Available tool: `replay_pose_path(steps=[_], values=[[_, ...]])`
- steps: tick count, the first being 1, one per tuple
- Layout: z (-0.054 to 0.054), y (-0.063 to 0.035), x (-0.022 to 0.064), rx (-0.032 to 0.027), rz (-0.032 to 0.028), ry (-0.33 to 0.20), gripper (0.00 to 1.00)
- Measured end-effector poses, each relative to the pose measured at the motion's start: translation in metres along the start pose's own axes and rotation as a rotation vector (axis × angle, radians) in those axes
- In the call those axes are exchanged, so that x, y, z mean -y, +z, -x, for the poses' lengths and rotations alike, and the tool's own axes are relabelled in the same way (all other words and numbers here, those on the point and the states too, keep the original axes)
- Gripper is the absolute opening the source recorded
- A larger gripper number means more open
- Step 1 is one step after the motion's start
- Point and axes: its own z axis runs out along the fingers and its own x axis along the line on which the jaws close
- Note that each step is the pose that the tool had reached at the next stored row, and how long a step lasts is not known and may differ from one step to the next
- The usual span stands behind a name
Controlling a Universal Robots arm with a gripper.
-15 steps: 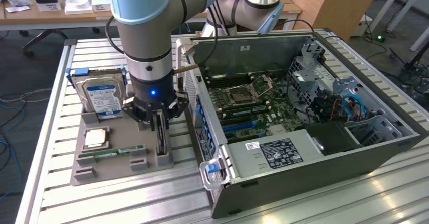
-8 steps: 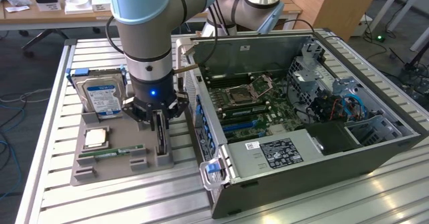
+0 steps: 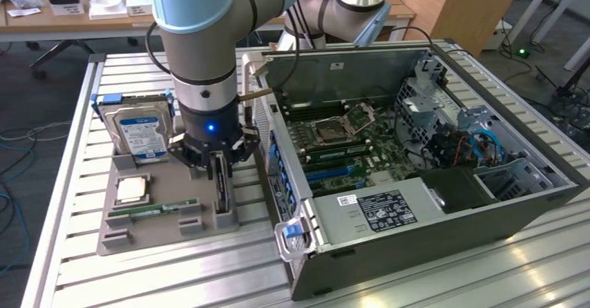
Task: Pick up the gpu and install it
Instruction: 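Pick up the gpu and move the gpu toward the slot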
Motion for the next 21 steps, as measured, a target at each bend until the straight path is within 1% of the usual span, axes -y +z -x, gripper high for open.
replay_pose_path(steps=[6, 8, 21], values=[[0.0000, 0.0000, 0.0000, 0.0000, 0.0000, 0.000, 0.38], [0.0000, 0.0000, 0.0000, -0.0001, -0.0001, 0.000, 0.26], [0.0000, 0.0000, 0.0000, 0.0000, 0.0000, 0.000, 0.26]])
